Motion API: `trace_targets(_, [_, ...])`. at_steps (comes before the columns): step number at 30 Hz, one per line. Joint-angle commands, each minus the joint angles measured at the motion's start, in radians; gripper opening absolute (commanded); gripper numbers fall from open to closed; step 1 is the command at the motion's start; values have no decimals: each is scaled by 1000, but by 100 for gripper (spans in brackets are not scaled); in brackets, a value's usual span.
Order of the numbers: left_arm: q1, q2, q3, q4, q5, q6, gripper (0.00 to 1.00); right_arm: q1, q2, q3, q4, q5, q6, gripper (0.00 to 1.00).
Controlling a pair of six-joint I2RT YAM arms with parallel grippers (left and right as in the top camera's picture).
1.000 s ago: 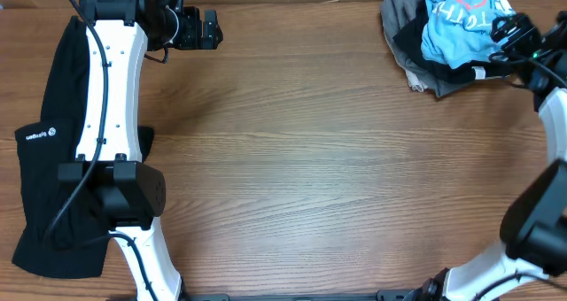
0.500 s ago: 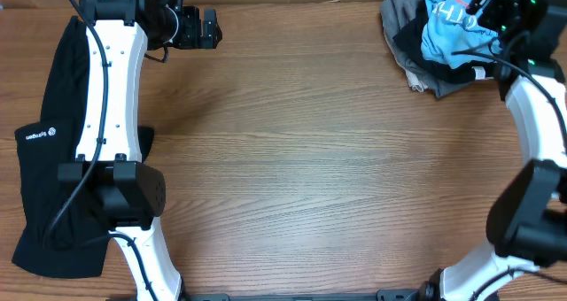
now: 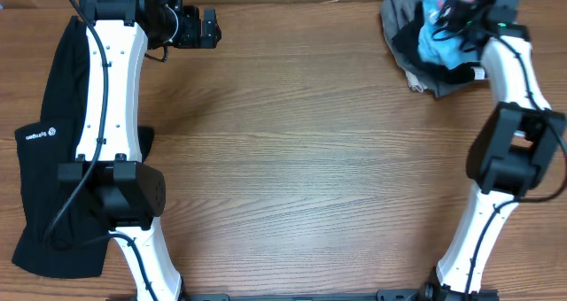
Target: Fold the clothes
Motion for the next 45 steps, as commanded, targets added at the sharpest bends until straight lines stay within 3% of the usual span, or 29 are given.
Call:
trace_targets(1, [0,-19,15,1,-6,16,100,82,76,28,-39,46,-25,100])
trace_targets(8, [0,-19,15,0,-14,19,100,102,203,28,-97,45,2,100])
trace_targets(15, [-1,-19,15,0,-29,19,100,59,188,105,-191,16,2,100])
trace_targets(26, [-1,-19,15,-10,-29,19,100,12,88,881,-678,-22,-2,100])
trace_targets(31, [-1,-19,15,-10,-29,19,100,25,-36,1062,-813,-52,-1,100])
trace_targets(40, [-1,-19,15,-10,-29,19,100,106,-244,1094,-1042,-188,2,100])
trace_targets(45, [-1,-19,15,-10,-29,19,100,141,-275,1094,-1183,-294,2,100])
